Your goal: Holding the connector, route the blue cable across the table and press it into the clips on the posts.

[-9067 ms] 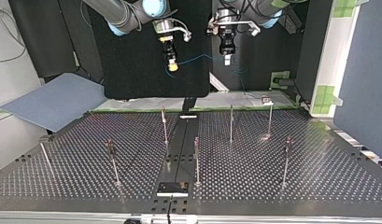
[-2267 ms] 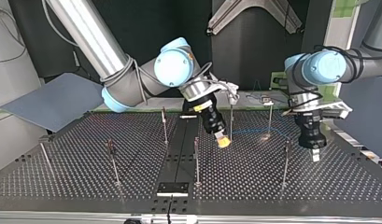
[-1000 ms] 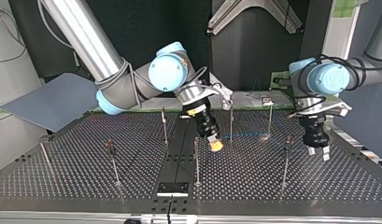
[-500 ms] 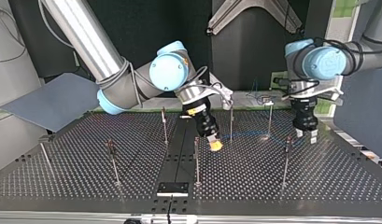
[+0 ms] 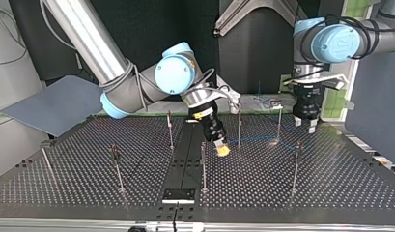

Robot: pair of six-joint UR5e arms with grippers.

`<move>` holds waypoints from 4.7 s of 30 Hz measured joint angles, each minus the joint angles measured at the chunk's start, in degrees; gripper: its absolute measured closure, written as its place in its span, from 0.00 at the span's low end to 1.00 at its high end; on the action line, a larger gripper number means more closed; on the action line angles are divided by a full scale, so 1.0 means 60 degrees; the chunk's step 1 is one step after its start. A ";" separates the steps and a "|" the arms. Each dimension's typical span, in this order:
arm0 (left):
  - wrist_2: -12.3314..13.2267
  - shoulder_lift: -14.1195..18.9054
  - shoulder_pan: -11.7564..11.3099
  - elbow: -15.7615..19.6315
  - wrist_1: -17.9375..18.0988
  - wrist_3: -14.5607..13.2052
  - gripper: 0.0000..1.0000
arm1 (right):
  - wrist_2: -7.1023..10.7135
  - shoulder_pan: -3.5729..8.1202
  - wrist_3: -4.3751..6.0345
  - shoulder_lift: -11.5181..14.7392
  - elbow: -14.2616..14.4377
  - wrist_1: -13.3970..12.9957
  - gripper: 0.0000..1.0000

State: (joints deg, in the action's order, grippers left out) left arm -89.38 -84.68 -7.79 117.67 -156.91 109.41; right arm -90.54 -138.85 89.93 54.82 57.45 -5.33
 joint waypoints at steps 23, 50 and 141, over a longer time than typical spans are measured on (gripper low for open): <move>0.1456 0.1581 0.0580 -0.0741 -0.0651 -0.1109 0.00 | -0.0002 0.0023 0.0005 -0.0001 0.0000 0.0003 1.00; 0.0576 -0.0289 0.1275 -0.1592 -0.0535 -0.2209 0.00 | -0.0029 0.0077 0.0057 -0.0001 0.0001 -0.0007 1.00; -0.3230 -0.2049 0.3578 0.0945 0.1404 -0.1759 1.00 | -0.0556 0.0048 -0.0080 -0.0083 0.2238 0.0175 1.00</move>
State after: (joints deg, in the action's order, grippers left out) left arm -108.76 -96.97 13.67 123.34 -148.48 98.86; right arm -93.88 -138.57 89.45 54.32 70.87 -4.28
